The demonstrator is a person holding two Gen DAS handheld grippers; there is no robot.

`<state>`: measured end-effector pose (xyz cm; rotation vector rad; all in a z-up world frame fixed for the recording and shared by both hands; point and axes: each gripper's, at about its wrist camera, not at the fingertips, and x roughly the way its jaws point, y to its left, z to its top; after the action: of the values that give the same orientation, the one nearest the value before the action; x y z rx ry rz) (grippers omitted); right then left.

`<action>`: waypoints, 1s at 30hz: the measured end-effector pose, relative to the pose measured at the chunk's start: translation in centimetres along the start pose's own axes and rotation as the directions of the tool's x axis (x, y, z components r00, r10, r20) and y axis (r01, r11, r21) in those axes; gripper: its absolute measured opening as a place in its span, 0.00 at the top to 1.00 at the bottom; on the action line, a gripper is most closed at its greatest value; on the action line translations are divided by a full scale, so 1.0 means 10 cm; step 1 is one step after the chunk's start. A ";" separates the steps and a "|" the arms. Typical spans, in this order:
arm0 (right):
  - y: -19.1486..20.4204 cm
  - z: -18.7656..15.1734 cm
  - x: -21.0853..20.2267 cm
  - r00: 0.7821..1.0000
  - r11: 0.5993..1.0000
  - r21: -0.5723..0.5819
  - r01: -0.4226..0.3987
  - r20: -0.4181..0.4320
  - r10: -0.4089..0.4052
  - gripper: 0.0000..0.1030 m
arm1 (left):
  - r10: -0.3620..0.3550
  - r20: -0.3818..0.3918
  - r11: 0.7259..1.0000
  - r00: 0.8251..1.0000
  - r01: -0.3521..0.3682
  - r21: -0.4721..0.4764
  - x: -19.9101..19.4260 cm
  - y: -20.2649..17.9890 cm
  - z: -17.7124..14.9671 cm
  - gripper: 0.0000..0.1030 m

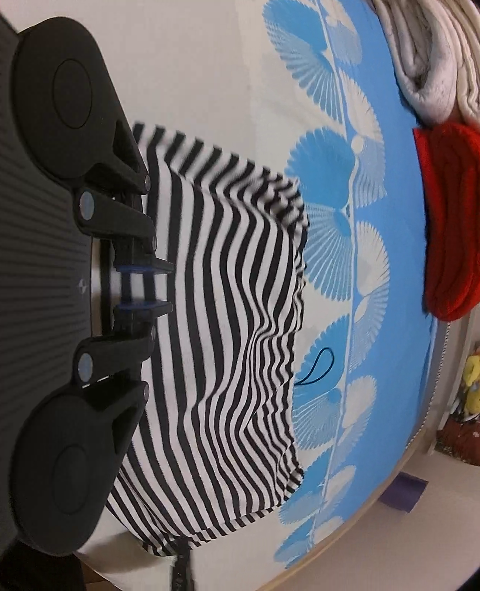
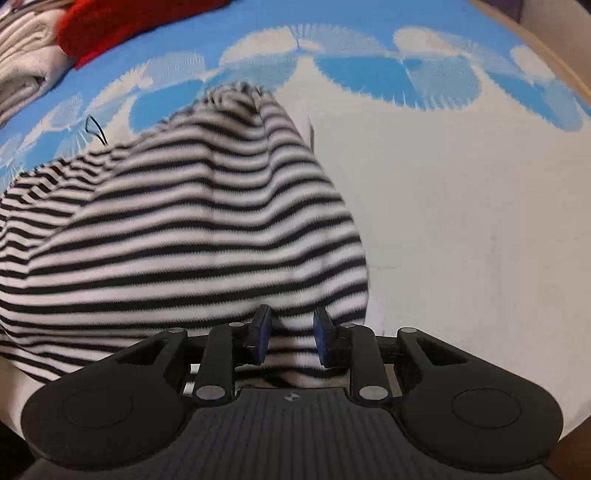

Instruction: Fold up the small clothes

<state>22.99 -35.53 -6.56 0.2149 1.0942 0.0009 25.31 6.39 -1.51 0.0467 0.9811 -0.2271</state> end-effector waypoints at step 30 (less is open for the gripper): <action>0.49 0.48 0.32 0.996 0.999 -0.010 -0.031 0.086 0.032 0.59 | 0.044 -0.026 0.980 0.999 -0.049 -0.192 0.50 0.16 0.37 0.84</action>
<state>29.25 -31.20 -6.41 0.2219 1.0042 0.0242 31.37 6.61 -3.69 -0.1055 1.0189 -0.0878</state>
